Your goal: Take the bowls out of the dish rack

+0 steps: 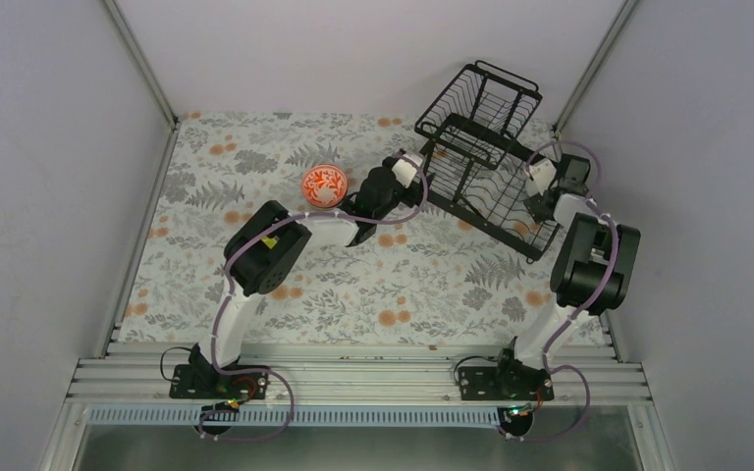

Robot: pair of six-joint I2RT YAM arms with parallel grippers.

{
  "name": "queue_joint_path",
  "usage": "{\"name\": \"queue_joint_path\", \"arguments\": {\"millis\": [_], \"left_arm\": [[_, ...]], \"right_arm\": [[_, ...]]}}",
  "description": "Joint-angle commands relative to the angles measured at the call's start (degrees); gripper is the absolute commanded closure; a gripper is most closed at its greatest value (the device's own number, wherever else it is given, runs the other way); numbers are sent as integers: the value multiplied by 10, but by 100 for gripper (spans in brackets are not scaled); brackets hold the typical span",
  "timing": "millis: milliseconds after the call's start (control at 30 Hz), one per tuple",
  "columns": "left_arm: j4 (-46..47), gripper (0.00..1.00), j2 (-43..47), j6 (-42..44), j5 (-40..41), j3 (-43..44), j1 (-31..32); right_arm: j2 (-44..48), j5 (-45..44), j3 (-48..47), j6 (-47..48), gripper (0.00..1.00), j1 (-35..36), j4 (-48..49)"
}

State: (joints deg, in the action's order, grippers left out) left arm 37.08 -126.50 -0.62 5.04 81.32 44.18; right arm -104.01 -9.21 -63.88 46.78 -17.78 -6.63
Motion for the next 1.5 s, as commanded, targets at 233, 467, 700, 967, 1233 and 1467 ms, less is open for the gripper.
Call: {"name": "queue_joint_path", "arguments": {"millis": [233, 467, 700, 967, 1233, 1467], "left_arm": [[74, 46, -69, 56, 51, 63, 1], [69, 74, -64, 59, 58, 64, 4], [70, 88, -52, 63, 70, 49, 5], [87, 91, -31, 81, 93, 31, 2], [97, 91, 9, 80, 81, -22, -10], [86, 91, 37, 76, 72, -39, -15]], "right_arm": [[29, 3, -30, -18, 0, -5, -27], [28, 2, -31, -13, 0, -5, -24], [26, 6, -27, -15, 0, -6, -21], [54, 23, -30, -18, 0, -8, -35], [83, 38, -30, -6, 0, -16, -60], [76, 45, -14, 34, 0, -14, -68]]}}
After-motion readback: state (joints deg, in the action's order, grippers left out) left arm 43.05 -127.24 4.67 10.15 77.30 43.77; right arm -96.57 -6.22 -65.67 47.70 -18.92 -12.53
